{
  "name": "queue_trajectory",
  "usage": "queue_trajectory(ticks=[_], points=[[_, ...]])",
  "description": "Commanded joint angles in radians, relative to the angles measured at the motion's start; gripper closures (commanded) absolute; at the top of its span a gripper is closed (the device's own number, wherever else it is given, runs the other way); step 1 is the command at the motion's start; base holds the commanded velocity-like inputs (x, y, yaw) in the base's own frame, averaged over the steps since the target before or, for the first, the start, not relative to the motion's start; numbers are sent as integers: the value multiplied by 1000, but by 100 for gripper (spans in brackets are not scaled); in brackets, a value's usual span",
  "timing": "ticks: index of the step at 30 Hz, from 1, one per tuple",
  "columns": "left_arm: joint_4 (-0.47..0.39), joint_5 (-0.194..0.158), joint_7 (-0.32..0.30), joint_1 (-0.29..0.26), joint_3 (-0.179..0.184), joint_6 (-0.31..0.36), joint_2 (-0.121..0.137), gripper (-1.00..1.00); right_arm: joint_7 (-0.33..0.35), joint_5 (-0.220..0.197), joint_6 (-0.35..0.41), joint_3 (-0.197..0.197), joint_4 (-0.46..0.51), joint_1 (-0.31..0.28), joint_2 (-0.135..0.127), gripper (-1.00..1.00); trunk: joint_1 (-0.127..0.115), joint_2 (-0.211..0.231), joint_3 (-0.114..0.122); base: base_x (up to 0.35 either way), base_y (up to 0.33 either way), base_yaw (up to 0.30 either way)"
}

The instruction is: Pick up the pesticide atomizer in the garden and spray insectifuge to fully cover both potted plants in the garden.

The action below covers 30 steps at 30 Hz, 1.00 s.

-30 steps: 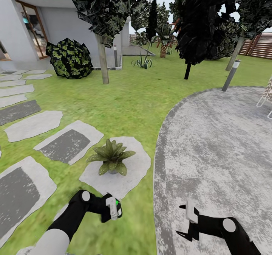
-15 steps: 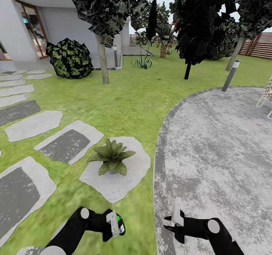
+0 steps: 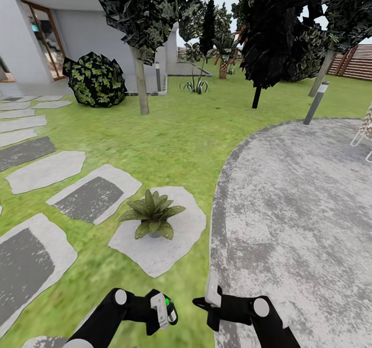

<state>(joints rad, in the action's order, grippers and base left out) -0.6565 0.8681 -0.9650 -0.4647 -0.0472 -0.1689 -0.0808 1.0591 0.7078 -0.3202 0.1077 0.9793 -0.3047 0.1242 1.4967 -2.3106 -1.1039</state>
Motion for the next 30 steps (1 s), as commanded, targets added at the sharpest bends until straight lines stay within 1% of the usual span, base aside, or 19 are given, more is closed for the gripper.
queue_trajectory(ticks=[1,8,11,16,18,20,24,25,27,30], points=[[-1,10,-3,0,-6,-10,-2,100,4,7,-5,3,5,-1,2,100,0,0,-1,0,0,0],[0,7,-8,-1,-5,-12,-3,100,4,7,-5,3,13,-1,3,100,0,0,-1,0,0,0],[0,6,-13,-2,-5,-13,-20,100,4,7,-5,3,13,-1,3,100,0,0,-1,0,0,0],[0,5,-16,-2,-4,-14,-39,100,4,7,-4,3,11,-1,3,100,0,0,-1,0,0,0],[0,5,-23,-2,-4,-14,-44,100,4,7,-5,3,10,-1,3,100,0,0,-1,0,0,0],[0,5,-45,-3,-3,-14,-49,100,4,7,-5,1,10,-1,3,100,0,0,-1,0,0,0],[0,5,-61,-3,-4,-16,-57,100,3,7,-5,-17,10,-1,3,100,0,0,-1,0,0,0],[0,5,-61,-3,-4,-24,-58,100,3,7,-5,-18,9,-1,3,100,0,0,-1,0,0,0],[0,5,-62,-3,-4,-62,-59,100,3,7,-5,-19,9,-1,3,100,0,0,-1,0,0,0],[0,5,-62,-3,-5,-79,-60,100,2,7,-5,-20,9,-1,3,100,0,0,-1,0,0,0]])
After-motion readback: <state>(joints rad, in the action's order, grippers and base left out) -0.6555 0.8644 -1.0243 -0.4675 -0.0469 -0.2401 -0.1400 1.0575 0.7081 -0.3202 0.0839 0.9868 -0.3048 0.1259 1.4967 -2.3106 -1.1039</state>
